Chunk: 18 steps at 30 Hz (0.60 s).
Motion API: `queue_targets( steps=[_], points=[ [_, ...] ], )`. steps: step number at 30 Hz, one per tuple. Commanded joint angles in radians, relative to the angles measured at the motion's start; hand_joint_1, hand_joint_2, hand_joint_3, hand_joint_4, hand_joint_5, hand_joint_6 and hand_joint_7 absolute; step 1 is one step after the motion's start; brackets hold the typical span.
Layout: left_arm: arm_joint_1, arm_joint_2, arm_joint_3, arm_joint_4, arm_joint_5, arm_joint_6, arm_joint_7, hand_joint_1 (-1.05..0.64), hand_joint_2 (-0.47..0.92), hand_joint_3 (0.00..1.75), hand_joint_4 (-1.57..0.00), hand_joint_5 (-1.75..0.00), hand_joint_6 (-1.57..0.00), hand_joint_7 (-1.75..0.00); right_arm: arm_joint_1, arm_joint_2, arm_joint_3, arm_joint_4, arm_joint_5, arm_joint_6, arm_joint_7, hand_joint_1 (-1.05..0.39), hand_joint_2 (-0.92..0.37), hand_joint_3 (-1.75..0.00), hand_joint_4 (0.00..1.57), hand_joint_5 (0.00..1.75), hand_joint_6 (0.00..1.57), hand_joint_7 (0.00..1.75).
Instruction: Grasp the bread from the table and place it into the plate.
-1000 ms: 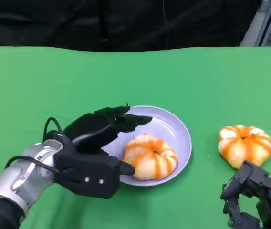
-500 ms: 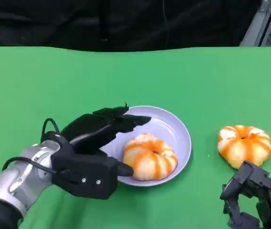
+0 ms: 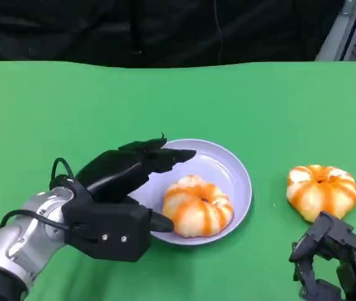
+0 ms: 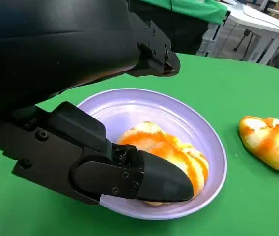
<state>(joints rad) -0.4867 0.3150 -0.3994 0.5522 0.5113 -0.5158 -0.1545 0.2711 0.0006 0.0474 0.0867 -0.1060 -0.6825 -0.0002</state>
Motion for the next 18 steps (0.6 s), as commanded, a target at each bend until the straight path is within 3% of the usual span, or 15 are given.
queue_targets(
  steps=[1,18],
  points=[
    [0.01,0.019,0.009,-0.01,-0.008,-0.003,-0.011,-1.05,0.92,0.33,0.0,0.0,-0.21,0.0,0.002,-0.007,-0.006,-0.004,0.011,0.002,-0.002,-0.14,-0.66,-0.95,0.81,1.75,0.68,1.63],
    [0.086,0.043,0.076,-0.136,-0.033,0.015,0.001,-1.05,0.92,0.39,-0.07,-0.03,-0.26,-0.01,-0.003,-0.008,-0.006,0.003,0.002,-0.011,-0.006,-0.14,-0.67,-0.93,0.81,1.75,0.67,1.65]
  ],
)
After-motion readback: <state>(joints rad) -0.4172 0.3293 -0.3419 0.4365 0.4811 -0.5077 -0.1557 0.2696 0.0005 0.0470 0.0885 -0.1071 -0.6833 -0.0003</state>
